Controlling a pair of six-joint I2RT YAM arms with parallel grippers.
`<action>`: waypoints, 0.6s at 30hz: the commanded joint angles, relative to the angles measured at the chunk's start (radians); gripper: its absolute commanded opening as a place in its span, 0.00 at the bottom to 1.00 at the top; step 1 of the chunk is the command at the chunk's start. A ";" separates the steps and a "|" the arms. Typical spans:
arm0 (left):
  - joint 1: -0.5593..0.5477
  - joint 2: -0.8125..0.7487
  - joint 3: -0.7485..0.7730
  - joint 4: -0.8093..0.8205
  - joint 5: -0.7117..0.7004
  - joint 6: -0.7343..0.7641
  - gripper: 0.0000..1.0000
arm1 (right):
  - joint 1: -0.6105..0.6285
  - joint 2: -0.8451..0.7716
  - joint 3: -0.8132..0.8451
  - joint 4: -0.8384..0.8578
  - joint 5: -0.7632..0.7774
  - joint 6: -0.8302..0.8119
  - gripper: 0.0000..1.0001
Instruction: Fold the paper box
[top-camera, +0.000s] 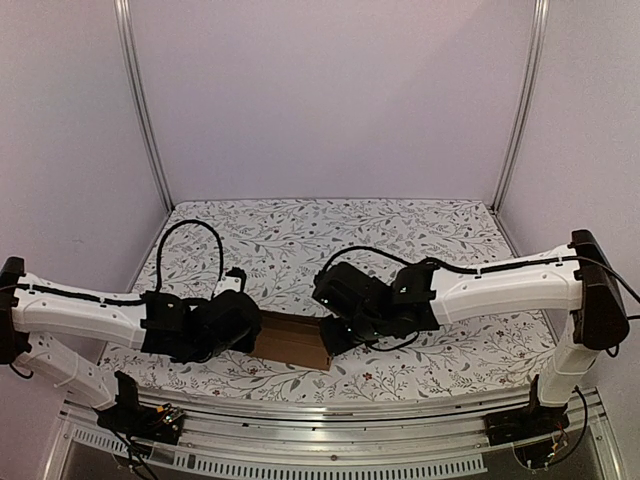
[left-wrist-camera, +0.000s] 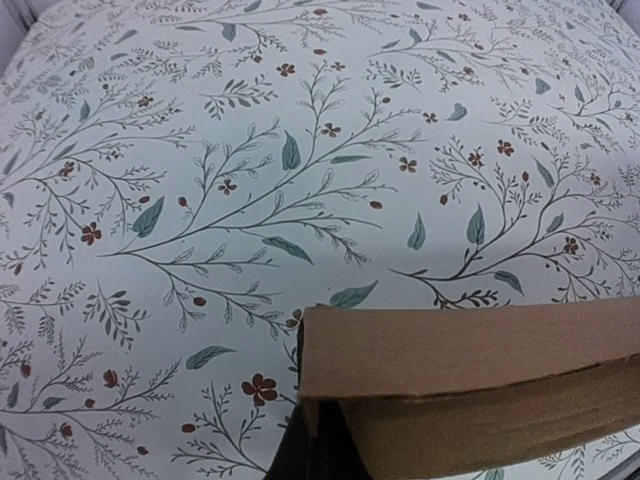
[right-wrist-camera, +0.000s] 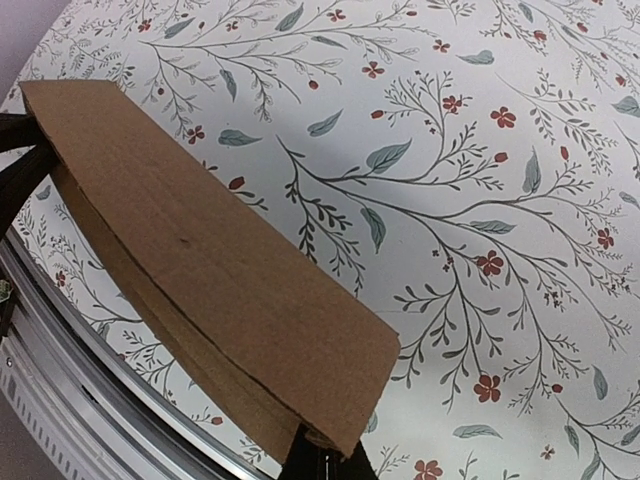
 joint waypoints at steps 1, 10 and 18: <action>-0.052 0.035 0.009 0.099 0.112 -0.008 0.00 | 0.024 0.047 0.062 0.061 -0.024 0.029 0.00; -0.058 0.035 0.001 0.128 0.127 0.003 0.00 | 0.028 0.084 0.127 0.051 -0.040 0.043 0.00; -0.066 0.036 0.001 0.138 0.130 -0.002 0.00 | 0.032 0.103 0.159 0.008 0.001 0.054 0.01</action>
